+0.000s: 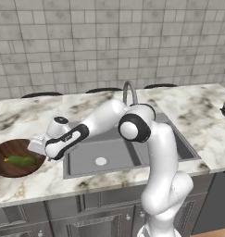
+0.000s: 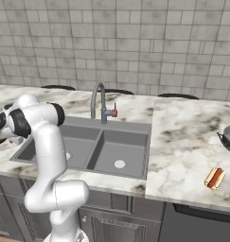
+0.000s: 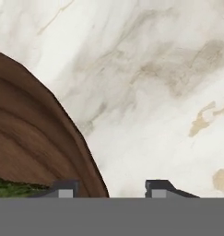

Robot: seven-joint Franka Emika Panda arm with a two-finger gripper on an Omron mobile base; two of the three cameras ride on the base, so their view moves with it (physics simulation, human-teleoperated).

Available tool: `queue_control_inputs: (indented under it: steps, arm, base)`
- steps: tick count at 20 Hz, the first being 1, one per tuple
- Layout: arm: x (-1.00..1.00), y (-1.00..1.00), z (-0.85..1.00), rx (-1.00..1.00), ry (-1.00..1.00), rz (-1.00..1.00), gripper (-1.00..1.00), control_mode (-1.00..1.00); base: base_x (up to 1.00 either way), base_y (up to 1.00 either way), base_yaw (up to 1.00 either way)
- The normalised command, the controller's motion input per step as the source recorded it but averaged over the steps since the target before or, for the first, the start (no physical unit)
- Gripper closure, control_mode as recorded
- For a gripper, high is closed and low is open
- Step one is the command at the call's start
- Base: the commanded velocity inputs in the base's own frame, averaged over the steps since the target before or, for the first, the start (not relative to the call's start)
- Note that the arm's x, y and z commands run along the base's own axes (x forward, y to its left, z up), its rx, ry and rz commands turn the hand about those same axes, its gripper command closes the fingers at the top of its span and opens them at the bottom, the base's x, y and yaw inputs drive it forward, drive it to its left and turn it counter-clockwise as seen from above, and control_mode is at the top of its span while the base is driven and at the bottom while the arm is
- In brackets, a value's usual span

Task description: Pick the cucumber from the sink and place it in the bowl. Then pick the bowl and place it in the microwave. Then close the microwave door and press the start button.

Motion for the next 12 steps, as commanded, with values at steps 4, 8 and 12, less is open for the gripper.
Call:
queue_control_inputs:
  steps: [4,8,12]
  arm:
    - [0.00,0.00,0.00,0.00,0.00,0.00,1.00,-1.00]
    - [0.00,-0.06,0.07,0.00,0.00,0.00,1.00,-1.00]
    - [-0.14,-0.40,0.72,0.02,0.00,0.00,1.00,-1.00]
  base:
    - [0.00,0.00,0.00]
    - [0.00,0.00,0.00]
    - [0.00,0.00,0.00]
